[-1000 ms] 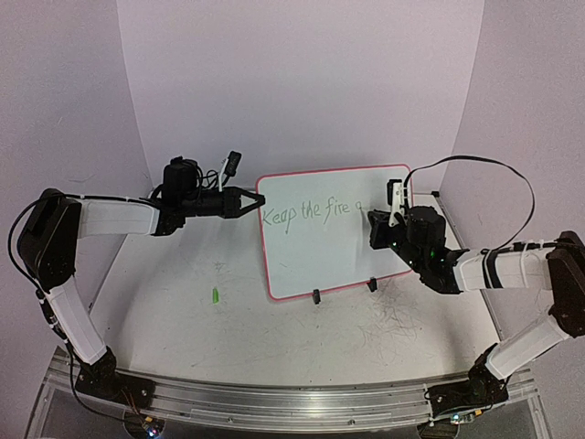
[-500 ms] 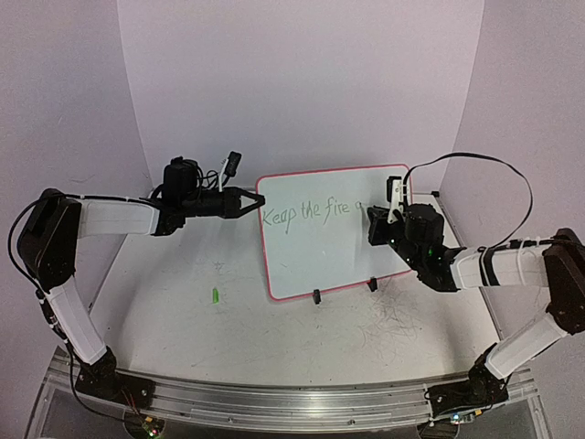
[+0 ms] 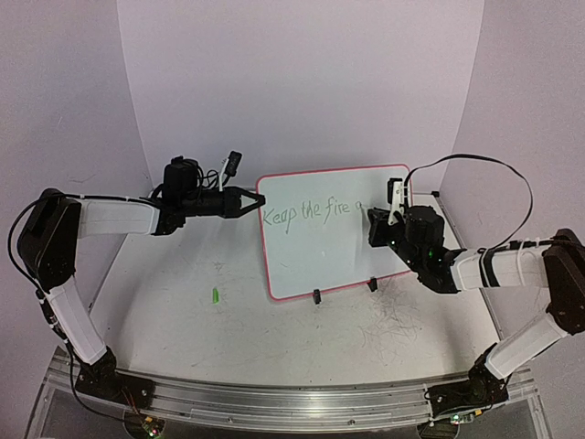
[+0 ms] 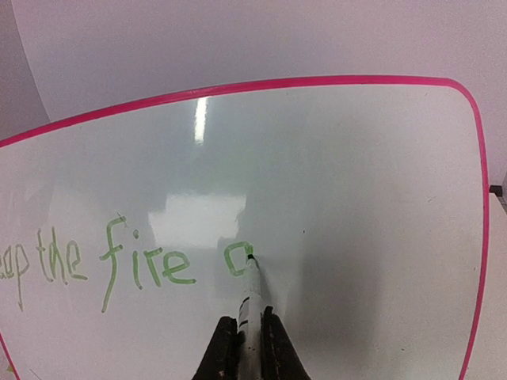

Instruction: Write a sentence on the whiteboard

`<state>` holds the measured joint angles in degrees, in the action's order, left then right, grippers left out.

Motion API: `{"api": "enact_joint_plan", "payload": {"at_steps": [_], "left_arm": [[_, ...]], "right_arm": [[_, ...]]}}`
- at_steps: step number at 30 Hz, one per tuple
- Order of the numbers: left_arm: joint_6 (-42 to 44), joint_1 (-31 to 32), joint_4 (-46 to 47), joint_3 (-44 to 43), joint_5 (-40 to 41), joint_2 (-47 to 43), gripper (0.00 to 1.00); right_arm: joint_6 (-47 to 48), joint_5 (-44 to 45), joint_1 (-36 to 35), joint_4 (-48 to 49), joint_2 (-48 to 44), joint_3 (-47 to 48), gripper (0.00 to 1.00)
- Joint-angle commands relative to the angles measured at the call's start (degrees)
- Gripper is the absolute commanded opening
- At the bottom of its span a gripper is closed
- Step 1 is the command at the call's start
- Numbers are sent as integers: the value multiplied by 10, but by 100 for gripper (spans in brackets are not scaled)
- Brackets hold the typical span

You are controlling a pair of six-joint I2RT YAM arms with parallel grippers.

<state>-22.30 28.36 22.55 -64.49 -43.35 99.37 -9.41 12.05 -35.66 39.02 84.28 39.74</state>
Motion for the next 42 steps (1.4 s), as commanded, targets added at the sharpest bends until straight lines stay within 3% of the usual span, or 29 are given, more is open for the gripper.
{"api": "enact_joint_plan", "payload": {"at_steps": [1, 18, 29, 42], "left_arm": [[32, 10, 0, -20, -2, -15, 0], [33, 10, -1, -21, -1, -14, 0], [33, 11, -1, -22, -1, -12, 0], [34, 11, -3, -21, -1, -15, 0]], "right_arm": [[-11, -2, 2, -19, -5, -14, 0], [5, -21, 3, -19, -62, -4, 0], [11, -25, 20, -9, -8, 58, 0], [7, -2, 22, -11, 11, 49, 0]]}}
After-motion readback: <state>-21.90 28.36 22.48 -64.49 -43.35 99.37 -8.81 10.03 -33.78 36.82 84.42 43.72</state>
